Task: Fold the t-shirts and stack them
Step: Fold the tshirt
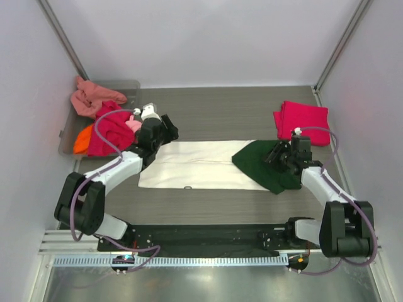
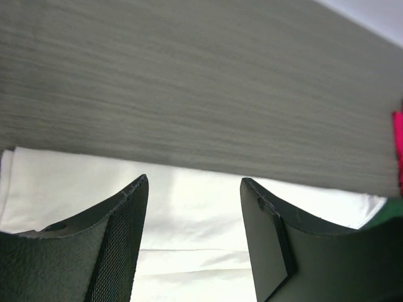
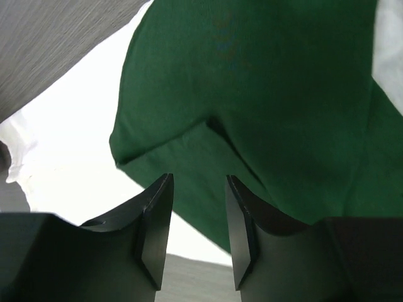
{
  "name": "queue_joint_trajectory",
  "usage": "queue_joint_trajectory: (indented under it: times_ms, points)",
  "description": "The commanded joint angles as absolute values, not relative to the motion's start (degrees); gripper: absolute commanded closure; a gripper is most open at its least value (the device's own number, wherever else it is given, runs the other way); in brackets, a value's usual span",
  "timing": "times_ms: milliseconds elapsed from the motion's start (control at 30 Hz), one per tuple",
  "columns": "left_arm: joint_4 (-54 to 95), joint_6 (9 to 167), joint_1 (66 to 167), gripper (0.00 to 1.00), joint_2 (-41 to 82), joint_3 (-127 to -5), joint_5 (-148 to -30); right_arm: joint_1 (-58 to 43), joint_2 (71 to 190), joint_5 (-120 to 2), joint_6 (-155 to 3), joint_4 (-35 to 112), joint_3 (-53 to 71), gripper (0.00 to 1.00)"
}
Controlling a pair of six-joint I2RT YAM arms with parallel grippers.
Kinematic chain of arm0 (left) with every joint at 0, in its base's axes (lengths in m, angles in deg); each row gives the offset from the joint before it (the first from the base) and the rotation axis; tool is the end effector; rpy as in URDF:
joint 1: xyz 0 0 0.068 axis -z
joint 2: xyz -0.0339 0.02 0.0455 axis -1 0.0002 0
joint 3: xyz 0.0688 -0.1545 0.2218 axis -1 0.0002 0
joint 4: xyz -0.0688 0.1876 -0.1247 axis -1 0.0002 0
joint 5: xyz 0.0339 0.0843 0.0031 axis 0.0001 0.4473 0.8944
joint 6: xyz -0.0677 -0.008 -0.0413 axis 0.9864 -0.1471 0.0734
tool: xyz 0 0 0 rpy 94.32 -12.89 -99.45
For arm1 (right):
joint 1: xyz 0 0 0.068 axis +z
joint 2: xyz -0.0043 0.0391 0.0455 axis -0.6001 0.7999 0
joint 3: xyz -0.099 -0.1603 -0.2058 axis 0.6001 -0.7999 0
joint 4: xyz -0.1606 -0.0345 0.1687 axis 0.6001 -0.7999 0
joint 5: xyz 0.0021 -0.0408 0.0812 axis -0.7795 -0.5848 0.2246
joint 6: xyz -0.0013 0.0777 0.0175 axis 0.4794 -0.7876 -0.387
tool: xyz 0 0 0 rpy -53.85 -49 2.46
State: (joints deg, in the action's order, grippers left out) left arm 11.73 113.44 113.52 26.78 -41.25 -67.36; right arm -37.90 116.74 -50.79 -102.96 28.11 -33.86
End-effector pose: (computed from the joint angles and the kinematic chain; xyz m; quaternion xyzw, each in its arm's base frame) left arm 0.3030 -0.1149 0.2503 -0.1582 0.8195 -0.1892 0.5173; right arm 0.2264 0.0145 0.1891 0.2256 0.8900 0.2284 0.3239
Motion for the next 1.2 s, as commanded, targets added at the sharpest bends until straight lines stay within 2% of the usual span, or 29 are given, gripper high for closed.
queue_joint_trajectory:
  times_ms: [0,67,233,333,467,667,733,867,1000,1067,1167]
  points:
    - [18.97,112.96,113.54,0.39,31.76,-44.1,-68.08,-37.23,122.15,-50.25,-102.51,38.64,-30.69,0.57]
    - [19.85,113.49,113.28,0.4,33.26,-44.19,-66.93,-37.14,125.92,-50.25,-102.34,38.65,-29.11,0.61]
    - [20.74,119.82,110.47,0.49,37.22,-41.65,-62.98,-34.95,130.16,-53.67,-101.72,39.89,-26.3,0.63]
    - [19.77,121.05,110.29,0.51,37.93,-39.89,-59.56,-34.16,131.48,-55.61,-101.28,39.88,-26.03,0.62]
    - [19.68,121.41,110.29,0.55,38.63,-39.71,-59.28,-33.63,133.06,-55.18,-100.84,40.15,-26.38,0.55]
    - [20.21,120.97,110.2,0.56,38.81,-39.89,-59.29,-32.49,132.45,-48.86,-100.14,40.76,-28.31,0.57]
    - [20.73,120.79,110.29,0.56,38.63,-39.97,-58.93,-32.22,130.27,-46.14,-100.05,40.41,-30.16,0.6]
    - [21.26,120.35,110.29,0.56,37.76,-39.97,-58.58,-32.13,124.56,-39.73,-100.66,40.06,-34.64,0.82]
    - [21.35,120.44,110.29,0.57,37.05,-39.97,-59.19,-31.35,118.57,-31.55,-101.89,37.79,-37.8,0.89]
    - [21.35,120.44,110.2,0.56,36.96,-39.97,-59.46,-30.73,116.64,-27.6,-102.51,36.99,-38.16,0.96]
    - [21.53,120.44,110.2,0.57,36.26,-39.8,-59.72,-30.29,112.77,-23.19,-102.43,32.95,-37.64,0.99]
